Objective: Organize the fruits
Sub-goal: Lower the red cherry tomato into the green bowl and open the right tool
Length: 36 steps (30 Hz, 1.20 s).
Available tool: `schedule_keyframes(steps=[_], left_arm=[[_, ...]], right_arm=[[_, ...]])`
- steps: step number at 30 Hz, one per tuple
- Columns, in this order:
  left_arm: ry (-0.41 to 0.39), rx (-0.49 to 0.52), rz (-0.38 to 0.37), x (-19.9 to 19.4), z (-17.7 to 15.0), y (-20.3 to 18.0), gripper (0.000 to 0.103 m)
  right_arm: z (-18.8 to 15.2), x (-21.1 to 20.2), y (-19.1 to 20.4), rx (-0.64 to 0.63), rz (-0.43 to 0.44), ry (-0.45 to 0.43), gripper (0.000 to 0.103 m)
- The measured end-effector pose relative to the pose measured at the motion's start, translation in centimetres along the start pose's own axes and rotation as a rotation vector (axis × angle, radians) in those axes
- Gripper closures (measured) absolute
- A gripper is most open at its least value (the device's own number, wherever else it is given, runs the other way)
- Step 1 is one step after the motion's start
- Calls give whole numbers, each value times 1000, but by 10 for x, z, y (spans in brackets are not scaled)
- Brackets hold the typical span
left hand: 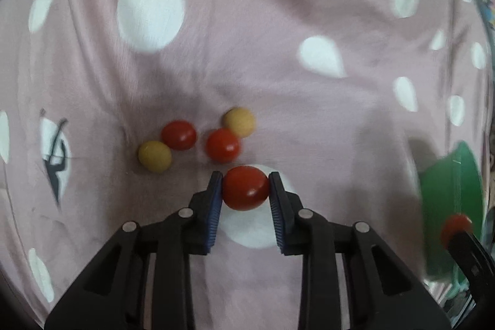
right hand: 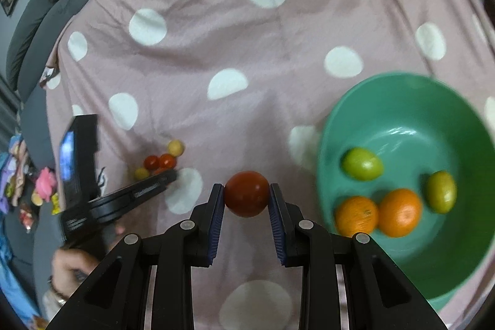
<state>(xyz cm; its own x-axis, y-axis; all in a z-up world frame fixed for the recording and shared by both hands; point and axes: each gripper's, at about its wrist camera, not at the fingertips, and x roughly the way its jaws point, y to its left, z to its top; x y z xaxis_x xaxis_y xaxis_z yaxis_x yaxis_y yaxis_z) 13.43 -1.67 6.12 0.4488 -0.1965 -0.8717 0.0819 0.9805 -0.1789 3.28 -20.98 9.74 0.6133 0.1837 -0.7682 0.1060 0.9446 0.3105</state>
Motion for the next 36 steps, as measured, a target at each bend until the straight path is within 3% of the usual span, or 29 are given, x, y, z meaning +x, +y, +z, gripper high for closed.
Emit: schedule_keyframes(steps=[7, 10, 14, 19, 30, 36], left_arm=[[-138, 119, -155, -75, -19, -69, 74], [-173, 168, -198, -89, -28, -93, 74], [-171, 224, -268, -92, -38, -131, 74], [-149, 303, -269, -85, -57, -174, 74], [-129, 317, -206, -64, -73, -215, 74], [-99, 305, -249, -55, -79, -227, 74]], right_arm=[[8, -37, -39, 61, -97, -118, 73], [9, -54, -62, 99, -194, -173, 73], [8, -65, -102, 179, -244, -187, 73], [4, -73, -137, 270, -224, -200, 73], [2, -64, -170, 339, -263, -165, 73], [-3, -66, -183, 361, -259, -153, 73]])
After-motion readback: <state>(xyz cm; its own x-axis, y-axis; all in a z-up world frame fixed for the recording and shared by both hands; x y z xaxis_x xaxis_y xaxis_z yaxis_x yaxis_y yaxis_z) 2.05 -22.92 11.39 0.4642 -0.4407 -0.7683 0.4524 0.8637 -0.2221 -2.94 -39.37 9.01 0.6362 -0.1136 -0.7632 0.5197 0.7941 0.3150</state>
